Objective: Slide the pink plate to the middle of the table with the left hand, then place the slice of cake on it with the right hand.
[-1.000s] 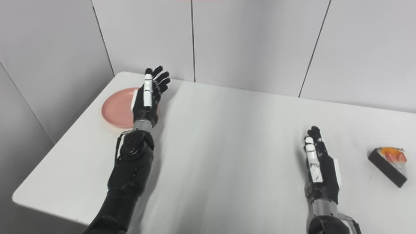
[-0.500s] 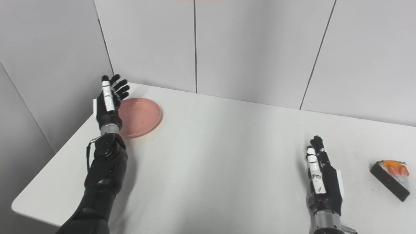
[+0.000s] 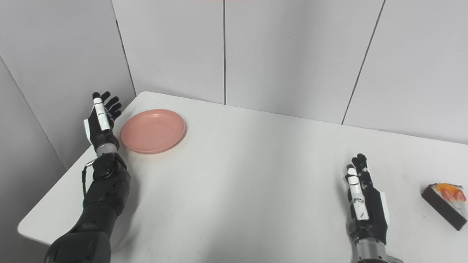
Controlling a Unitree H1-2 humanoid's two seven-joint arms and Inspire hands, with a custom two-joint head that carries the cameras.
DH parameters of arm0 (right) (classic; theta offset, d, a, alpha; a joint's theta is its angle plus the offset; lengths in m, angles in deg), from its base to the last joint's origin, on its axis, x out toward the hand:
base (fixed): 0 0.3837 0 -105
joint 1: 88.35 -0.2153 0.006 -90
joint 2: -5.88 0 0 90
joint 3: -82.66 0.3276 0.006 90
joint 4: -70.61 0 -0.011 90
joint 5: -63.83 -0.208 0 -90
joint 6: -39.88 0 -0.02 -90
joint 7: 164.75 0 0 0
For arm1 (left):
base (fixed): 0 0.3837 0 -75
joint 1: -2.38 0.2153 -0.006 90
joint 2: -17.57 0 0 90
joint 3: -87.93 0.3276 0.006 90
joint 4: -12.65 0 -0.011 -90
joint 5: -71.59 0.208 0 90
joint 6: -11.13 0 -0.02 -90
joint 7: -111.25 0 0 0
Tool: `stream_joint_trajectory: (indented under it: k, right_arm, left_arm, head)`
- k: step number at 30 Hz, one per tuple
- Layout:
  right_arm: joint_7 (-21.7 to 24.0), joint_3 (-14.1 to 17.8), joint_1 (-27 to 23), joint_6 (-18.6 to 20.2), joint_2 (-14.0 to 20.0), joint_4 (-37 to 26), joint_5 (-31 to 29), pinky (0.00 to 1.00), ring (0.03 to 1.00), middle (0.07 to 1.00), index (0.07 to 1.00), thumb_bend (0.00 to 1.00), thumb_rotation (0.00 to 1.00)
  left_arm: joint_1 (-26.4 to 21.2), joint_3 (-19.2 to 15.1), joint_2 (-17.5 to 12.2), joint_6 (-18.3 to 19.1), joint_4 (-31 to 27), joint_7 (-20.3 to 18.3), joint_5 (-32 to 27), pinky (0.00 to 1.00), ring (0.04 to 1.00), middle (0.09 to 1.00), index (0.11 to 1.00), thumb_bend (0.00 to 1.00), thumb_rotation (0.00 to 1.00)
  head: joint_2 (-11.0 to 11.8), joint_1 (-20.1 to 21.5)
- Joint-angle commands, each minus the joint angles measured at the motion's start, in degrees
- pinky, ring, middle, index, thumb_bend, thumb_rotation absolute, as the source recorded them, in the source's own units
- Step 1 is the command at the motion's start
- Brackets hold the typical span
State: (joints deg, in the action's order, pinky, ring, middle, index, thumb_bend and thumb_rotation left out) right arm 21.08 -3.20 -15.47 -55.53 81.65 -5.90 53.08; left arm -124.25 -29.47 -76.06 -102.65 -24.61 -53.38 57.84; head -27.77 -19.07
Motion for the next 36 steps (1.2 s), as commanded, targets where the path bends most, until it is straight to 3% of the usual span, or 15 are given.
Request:
stream_joint_trajectory:
  k: [1,8,19,23,31,36]
  right_arm:
    - [0.6,0.2,1.2,-3.2,0.4,0.8,-0.1,1.00,0.968,0.972,0.960,0.45,0.70]
    - [0.2,-0.1,1.6,-2.5,0.5,-0.6,0.7,1.00,0.962,0.968,0.957,0.43,0.71]
    - [-0.5,-0.1,1.9,-2.1,0.4,-1.4,1.5,1.00,0.957,0.957,0.932,0.44,0.71]
    - [-0.8,-0.1,1.9,-2.2,0.3,-1.6,2.0,0.99,0.947,0.952,0.926,0.45,0.70]
    - [-1.2,-0.1,1.9,-1.4,-0.2,-2.2,1.6,0.98,0.944,0.945,0.919,0.46,0.69]
    - [-1.0,0.0,1.9,-1.5,0.0,-2.0,1.2,0.99,0.954,0.950,0.927,0.45,0.69]
  left_arm:
    - [-3.5,-0.3,-3.3,-3.0,-0.3,0.0,-0.1,0.79,0.758,0.748,0.758,0.68,1.00]
    - [-3.8,-0.9,-4.6,-3.0,2.8,0.7,-0.4,0.80,0.784,0.771,0.783,0.67,1.00]
    - [-4.5,0.0,-4.7,-3.0,7.2,-2.8,-2.7,0.93,0.849,0.810,0.839,0.67,1.00]
    - [-4.7,0.7,-4.4,-2.6,7.8,-4.8,-3.9,0.90,0.855,0.830,0.852,0.66,1.00]
    - [-4.8,3.2,-3.3,-2.2,8.2,-4.9,-3.2,0.88,0.833,0.813,0.822,0.67,1.00]
    - [-4.8,5.3,-2.5,-1.8,8.2,-6.4,-3.0,0.95,0.865,0.841,0.848,0.69,1.00]
  head:
    - [-0.1,-0.2]
    - [-0.3,-0.3]
    - [-0.3,-0.2]
    - [-0.4,-0.1]
    - [-0.6,0.1]
    - [-1.1,0.2]
